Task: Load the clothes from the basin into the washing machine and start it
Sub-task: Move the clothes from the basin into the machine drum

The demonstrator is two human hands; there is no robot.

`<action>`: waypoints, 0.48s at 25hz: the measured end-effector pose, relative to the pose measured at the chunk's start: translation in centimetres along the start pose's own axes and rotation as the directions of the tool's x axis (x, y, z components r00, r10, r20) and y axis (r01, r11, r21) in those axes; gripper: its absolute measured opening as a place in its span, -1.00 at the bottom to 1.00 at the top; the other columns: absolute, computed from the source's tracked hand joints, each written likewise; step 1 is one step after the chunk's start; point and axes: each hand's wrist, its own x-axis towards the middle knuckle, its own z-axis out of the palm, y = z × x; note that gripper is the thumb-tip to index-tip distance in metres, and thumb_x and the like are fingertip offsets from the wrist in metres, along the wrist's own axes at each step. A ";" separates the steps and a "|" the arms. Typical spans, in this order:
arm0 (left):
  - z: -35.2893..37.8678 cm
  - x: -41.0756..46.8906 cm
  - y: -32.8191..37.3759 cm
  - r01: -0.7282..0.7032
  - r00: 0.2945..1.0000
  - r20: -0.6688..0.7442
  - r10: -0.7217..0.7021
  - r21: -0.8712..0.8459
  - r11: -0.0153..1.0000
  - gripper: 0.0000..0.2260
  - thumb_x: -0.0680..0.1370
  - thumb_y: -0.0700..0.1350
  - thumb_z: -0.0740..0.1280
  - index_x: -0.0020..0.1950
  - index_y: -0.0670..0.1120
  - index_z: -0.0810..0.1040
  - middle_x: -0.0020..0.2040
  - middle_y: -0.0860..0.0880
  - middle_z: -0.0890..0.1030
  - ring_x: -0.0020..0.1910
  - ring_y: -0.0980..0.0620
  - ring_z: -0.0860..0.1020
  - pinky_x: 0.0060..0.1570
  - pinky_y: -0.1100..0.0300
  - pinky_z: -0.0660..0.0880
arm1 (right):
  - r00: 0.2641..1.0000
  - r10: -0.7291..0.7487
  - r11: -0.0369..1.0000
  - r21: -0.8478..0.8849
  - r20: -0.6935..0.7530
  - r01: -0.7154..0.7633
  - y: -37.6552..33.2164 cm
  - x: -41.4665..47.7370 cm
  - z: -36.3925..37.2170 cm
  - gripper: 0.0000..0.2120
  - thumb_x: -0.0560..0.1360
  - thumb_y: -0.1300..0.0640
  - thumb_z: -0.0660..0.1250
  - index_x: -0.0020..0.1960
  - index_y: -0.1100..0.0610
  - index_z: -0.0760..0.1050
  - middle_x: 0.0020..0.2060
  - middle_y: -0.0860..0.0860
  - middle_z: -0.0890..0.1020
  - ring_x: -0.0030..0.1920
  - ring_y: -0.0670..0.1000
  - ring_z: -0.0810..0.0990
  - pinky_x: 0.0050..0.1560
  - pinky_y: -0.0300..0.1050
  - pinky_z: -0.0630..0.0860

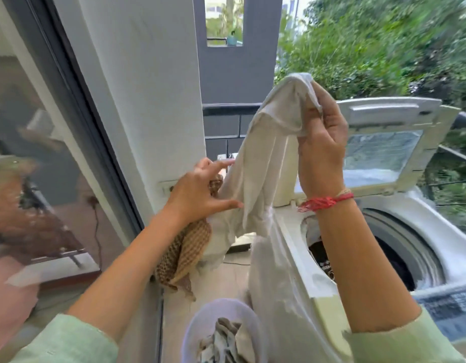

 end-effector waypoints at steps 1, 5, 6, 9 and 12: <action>0.8 1.1 1.0 -0.004 1.000 -0.019 0.005 0.064 0.998 -0.57 0.36 0.19 0.43 0.16 0.07 0.54 -0.04 0.04 0.47 -0.14 0.02 0.51 -0.13 0.09 0.51 | 0.996 -0.090 0.994 -0.063 0.008 0.091 -0.8 0.9 -1.0 -0.66 0.53 0.25 0.19 0.28 0.24 0.45 0.14 0.09 0.55 0.23 -0.02 0.50 0.31 -0.07 0.42; 4.7 6.0 5.7 0.041 0.965 -0.263 -0.015 0.094 0.995 -0.91 0.51 -0.16 0.33 0.00 -0.08 0.56 0.03 -0.02 0.51 -0.12 -0.08 0.53 -0.25 0.12 0.43 | 0.777 -0.580 0.433 -0.715 0.245 0.549 -1.6 3.6 -7.6 -0.56 0.47 0.33 0.15 0.34 0.15 0.39 0.17 0.08 0.39 0.11 -0.12 0.41 0.12 -0.08 0.40; 5.7 7.2 7.4 0.031 0.947 -0.321 -0.007 0.070 0.997 -0.89 0.52 -0.20 0.29 0.03 -0.07 0.53 0.03 -0.03 0.53 -0.11 -0.08 0.53 -0.24 0.13 0.42 | 0.738 -0.609 0.290 -0.784 0.292 0.549 -0.9 3.9 -9.8 -0.57 0.46 0.31 0.15 0.31 0.09 0.35 0.18 0.05 0.34 0.11 -0.03 0.39 0.12 0.00 0.40; 8.7 11.2 13.2 0.003 0.900 -0.436 0.012 0.033 0.999 -0.86 0.55 -0.23 0.23 0.08 -0.07 0.45 -0.10 -0.01 0.57 -0.21 -0.10 0.55 -0.30 0.16 0.36 | 0.692 -0.571 0.182 -0.753 0.442 0.632 2.2 4.4 -16.6 -0.75 0.49 0.31 0.09 0.12 0.10 0.30 0.13 0.05 0.31 0.11 0.09 0.39 0.16 0.22 0.47; 12.0 14.7 17.8 -0.088 0.866 -0.486 0.116 0.081 0.993 -0.86 0.58 -0.17 0.23 0.10 0.01 0.35 -0.20 -0.05 0.58 -0.30 -0.12 0.56 -0.36 0.11 0.48 | 0.630 -0.491 0.100 -0.679 0.602 0.727 4.3 5.6 -24.3 -0.82 0.50 0.30 0.19 0.05 0.11 0.30 0.06 0.04 0.37 -0.02 0.07 0.46 0.07 0.10 0.55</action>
